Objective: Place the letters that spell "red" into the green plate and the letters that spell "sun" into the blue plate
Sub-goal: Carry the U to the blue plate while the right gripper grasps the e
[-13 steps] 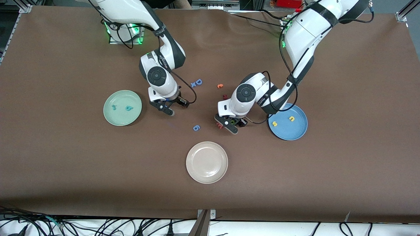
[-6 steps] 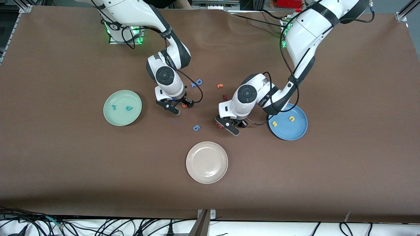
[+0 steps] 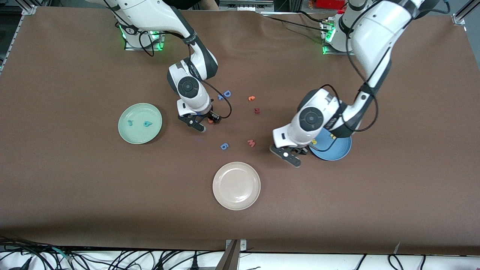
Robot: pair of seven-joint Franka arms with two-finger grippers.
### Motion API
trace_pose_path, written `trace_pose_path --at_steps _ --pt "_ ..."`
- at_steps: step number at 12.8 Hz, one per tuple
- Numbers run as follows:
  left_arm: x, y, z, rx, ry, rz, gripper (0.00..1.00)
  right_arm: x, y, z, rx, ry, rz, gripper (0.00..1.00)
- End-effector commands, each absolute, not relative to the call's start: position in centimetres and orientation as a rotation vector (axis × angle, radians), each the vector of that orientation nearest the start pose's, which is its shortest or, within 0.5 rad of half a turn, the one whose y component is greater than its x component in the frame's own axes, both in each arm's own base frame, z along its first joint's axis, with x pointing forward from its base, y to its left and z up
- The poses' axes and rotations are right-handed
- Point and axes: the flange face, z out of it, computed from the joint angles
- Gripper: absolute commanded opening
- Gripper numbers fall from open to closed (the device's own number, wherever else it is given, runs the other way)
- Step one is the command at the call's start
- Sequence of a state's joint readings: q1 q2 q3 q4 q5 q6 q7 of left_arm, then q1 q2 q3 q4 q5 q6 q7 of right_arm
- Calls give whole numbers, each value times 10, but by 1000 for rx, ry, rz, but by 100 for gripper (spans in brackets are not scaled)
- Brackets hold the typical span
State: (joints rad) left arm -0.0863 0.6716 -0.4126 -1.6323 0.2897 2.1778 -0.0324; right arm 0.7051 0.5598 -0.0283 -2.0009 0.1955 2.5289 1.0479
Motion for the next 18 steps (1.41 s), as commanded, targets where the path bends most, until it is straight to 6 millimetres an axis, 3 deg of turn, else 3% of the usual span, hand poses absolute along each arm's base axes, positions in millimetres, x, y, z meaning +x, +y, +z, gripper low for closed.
trace_pose_path --at_steps 1,4,6,8,11,12,16,18 --pt "624 -227 283 -3041 831 234 12 477 382 168 -2964 812 89 70" --pt "618 -182 297 -3022 724 373 12 477 382 164 -2963 802 74 69" --pt "619 -151 277 -3039 659 423 12 476 383 163 -2967 798 79 60" --pt "611 -137 260 -3054 633 411 12 475 382 162 -2969 799 82 47" --pt "594 -146 242 -3056 669 413 12 475 381 161 -2972 800 87 29" --pt "586 -154 246 -3051 684 399 12 474 381 159 -2975 801 89 25" --pt "566 -152 237 -3054 695 340 13 475 380 161 -2977 798 92 24" --pt "555 -144 228 -3075 679 280 13 485 369 175 -2984 806 92 24"
